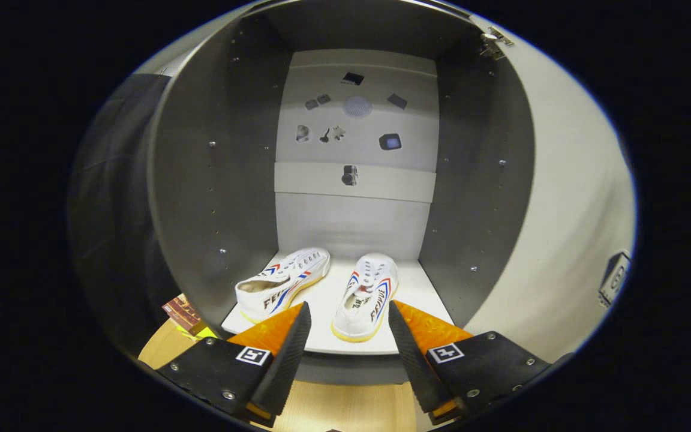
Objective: Open the shoe cabinet door, grab the shoes and put them into the shoe cabinet, then close the shoe cabinet door.
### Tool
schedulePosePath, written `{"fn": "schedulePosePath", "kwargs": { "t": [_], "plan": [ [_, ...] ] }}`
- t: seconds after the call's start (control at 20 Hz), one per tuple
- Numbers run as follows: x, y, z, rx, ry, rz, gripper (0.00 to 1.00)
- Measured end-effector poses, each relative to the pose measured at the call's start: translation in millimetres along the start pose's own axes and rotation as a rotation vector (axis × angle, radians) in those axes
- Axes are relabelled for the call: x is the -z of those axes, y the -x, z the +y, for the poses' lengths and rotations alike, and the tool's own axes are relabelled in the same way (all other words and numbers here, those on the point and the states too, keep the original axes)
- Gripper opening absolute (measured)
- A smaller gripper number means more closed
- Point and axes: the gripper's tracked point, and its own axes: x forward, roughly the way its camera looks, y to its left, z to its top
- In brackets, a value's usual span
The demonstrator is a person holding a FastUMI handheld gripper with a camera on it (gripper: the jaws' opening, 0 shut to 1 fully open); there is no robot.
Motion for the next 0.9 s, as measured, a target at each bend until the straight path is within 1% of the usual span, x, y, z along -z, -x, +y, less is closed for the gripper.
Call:
{"fn": "schedulePosePath", "kwargs": {
  "t": [0.2, 0.35, 0.45, 0.6, 0.7, 0.9],
  "plan": [
    [18, 67, -8, -0.003, 0.0, -0.055, 0.85],
    [23, 113, -9, -0.043, -0.053, -0.098, 0.86],
    [28, 150, -13, -0.062, -0.054, -0.114, 0.86],
    [31, 194, -30, -0.031, -0.026, -0.136, 0.86],
    [35, 224, -33, -0.034, -0.032, -0.145, 0.86],
    [44, 270, -55, 0.001, -0.02, -0.149, 0.87]
  ]
}}
